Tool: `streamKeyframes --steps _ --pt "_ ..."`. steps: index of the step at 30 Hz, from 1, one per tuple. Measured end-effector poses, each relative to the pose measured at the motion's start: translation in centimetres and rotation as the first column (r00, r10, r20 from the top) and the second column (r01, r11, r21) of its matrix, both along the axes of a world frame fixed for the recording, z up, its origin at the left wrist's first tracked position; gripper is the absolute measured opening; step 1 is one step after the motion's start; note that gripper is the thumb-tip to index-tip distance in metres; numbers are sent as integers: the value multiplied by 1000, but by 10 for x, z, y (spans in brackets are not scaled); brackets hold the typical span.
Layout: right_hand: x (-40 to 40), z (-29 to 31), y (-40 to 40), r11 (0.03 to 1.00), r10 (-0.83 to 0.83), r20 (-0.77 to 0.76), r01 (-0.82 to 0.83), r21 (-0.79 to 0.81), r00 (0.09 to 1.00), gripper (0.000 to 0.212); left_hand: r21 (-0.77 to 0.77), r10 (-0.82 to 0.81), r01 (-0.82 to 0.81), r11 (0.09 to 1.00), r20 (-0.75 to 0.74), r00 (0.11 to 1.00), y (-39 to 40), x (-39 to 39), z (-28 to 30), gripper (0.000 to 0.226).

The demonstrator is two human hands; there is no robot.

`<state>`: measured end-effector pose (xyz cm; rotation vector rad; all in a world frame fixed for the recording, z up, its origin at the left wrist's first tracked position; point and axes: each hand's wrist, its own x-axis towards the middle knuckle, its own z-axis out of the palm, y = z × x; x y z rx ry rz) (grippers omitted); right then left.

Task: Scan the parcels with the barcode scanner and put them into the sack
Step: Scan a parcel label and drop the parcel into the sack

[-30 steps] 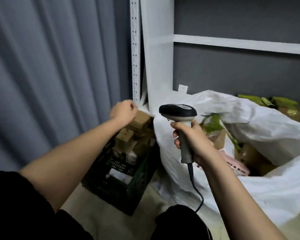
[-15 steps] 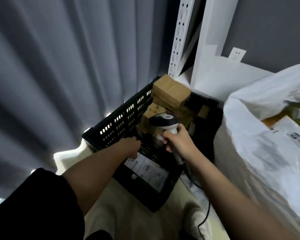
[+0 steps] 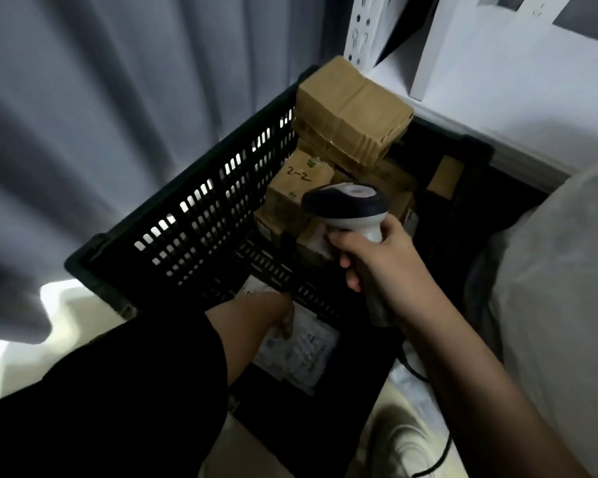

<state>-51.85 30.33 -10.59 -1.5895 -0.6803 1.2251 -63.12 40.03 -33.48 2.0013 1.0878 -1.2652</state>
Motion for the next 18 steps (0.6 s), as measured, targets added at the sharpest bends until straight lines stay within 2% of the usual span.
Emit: streamKeyframes --steps 2,5,7,9,11,14,16,18 --pt "2 1 0 1000 2 -14 -2 -5 1000 42 23 156 -158 987 55 986 -7 4 0 106" --pt "3 -1 1 1000 2 -18 -2 -16 1000 42 24 411 -418 908 137 901 -20 12 -9 113" --pt "2 -1 1 1000 5 -10 -6 -12 1000 41 0 460 -470 882 207 863 -21 15 -10 110" --pt "1 -1 -1 1000 5 4 -5 -6 1000 40 -44 423 -426 903 254 870 -18 14 -2 98" --pt "-1 2 -3 1000 0 21 0 7 1000 38 -69 363 -361 930 326 873 -8 10 11 76" --pt "-7 11 -9 999 -25 37 24 28 999 36 -109 358 -342 933 360 861 4 -2 49 44" --pt "-11 22 -15 997 -58 22 57 42 998 34 -166 415 -380 910 379 827 7 -16 87 29" --pt "-15 39 -24 994 -82 14 81 74 997 32 -139 475 -468 873 462 749 5 -34 124 25"
